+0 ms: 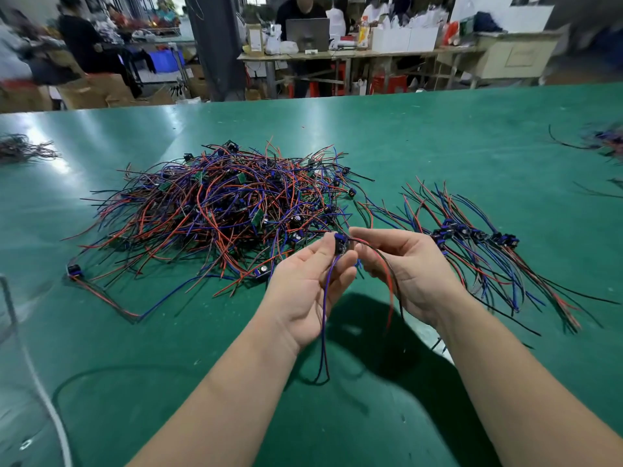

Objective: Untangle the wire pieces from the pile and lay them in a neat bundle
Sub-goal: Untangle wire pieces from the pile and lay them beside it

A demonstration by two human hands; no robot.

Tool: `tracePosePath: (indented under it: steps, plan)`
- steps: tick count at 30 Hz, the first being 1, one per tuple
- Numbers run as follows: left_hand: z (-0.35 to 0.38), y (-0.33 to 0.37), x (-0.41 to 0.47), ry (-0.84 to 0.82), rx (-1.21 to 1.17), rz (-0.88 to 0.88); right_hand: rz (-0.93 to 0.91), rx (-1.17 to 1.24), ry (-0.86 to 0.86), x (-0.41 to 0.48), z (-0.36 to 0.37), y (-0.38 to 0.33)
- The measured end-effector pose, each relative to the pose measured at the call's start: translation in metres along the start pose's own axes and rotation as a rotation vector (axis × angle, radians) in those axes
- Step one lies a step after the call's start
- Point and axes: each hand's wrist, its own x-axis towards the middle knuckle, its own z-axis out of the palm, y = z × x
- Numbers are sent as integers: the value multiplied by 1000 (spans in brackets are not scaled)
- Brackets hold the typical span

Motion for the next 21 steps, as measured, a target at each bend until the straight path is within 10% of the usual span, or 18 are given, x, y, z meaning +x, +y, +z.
tracePosePath:
  steps: [21]
  plan:
    - [-7,-15,-8,-261,822,-96,105,116,465,11,-45,-13]
